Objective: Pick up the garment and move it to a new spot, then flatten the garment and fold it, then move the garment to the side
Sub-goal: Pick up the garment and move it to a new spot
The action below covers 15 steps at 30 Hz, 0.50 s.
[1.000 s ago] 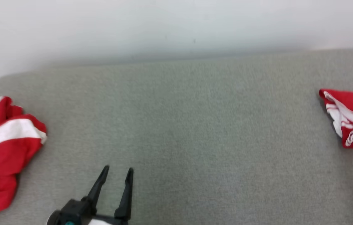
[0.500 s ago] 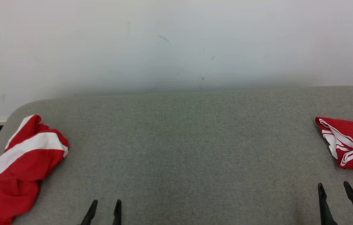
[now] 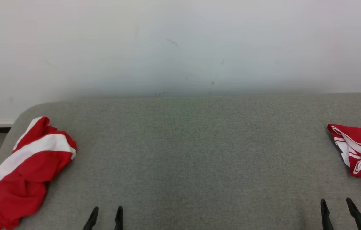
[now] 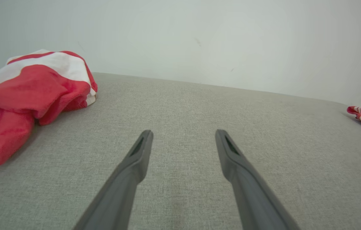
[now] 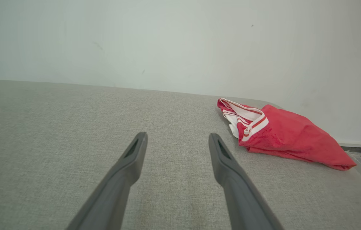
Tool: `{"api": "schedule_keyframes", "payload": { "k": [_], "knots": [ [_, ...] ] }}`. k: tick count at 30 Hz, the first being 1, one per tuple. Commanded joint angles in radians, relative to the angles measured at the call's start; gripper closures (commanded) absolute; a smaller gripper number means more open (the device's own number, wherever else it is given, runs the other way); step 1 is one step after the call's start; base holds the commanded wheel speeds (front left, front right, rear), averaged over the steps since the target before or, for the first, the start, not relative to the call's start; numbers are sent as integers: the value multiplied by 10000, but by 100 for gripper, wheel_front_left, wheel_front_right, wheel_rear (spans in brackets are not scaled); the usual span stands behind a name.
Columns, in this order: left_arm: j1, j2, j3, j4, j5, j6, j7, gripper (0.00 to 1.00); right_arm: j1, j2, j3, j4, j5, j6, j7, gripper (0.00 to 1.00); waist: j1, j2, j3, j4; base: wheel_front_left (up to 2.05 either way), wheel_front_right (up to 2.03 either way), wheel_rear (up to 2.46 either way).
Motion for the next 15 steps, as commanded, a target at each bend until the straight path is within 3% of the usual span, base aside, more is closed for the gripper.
{"api": "schedule_keyframes", "payload": {
  "k": [1, 7, 15],
  "knots": [
    [-38, 32, 29, -13, 24, 7, -2, 0, 111, 8, 14, 30, -49, -23, -27, 0, 1, 0, -2, 131, 0, 0, 0],
    [-51, 33, -60, -37, -40, 24, -2, 0, 232, 34, 74, 48, 71, -23, -26, 0, 1, 0, -65, 991, 0, 0, 0],
    [182, 36, 30, -29, 131, 0, -2, 0, 323, 58, 376, 143, 284, -23, -26, 0, 1, 0, -244, 2890, 0, 0, 0]
  ]
}}
